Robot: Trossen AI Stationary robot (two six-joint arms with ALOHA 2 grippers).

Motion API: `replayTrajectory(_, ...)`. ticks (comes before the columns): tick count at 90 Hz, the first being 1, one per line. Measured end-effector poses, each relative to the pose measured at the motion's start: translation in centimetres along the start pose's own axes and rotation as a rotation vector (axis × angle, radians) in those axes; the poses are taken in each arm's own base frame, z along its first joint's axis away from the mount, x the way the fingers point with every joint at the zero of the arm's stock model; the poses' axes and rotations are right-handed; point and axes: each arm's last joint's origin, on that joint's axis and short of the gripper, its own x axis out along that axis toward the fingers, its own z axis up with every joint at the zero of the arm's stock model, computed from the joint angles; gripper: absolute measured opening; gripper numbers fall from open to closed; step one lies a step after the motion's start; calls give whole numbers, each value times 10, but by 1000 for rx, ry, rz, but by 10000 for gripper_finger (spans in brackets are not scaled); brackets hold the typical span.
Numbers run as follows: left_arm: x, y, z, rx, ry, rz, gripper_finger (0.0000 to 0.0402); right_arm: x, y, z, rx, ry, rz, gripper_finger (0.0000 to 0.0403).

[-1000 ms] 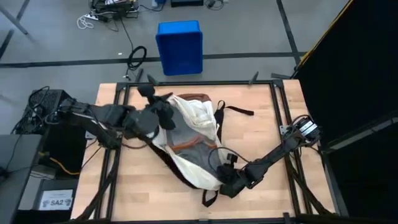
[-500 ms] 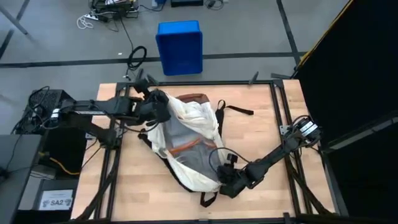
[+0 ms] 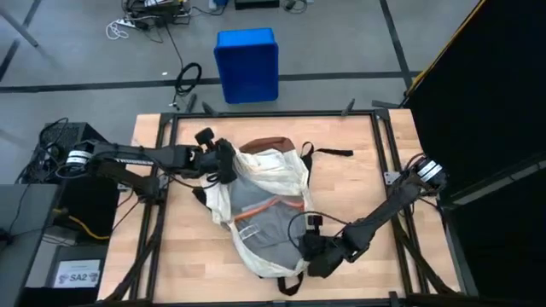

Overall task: Unpack backpack
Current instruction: Open the white backpack, then remove the zip bag from the white backpack

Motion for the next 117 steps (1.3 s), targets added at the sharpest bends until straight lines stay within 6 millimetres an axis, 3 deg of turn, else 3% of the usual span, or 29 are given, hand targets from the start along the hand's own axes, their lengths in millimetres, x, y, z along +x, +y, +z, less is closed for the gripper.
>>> replayTrajectory(19,19,-9,-15,-49,-24,-93,0,24,-36,27,-44,-77,-107,122)
replayTrajectory(39,22,-12,-21,-42,-12,-100,0,54,-90,35,3,-10,-204,187)
replayTrajectory(53,22,-12,-22,-28,-10,-102,0,67,-112,31,61,59,-145,221)
replayTrajectory(72,23,-12,-21,-23,-20,-105,0,85,-120,10,103,178,-158,231)
replayTrajectory(89,23,-12,-19,-9,-39,-104,0,95,-129,2,127,233,-197,194)
replayTrajectory(98,23,-12,-18,-9,-40,-104,0,97,-132,-1,114,260,-201,134)
replayTrajectory(108,23,-12,-18,-7,-41,-104,0,96,-135,-3,87,286,-206,35)
replayTrajectory(117,23,-12,-18,-7,-41,-94,0,95,-135,0,71,302,-212,11)
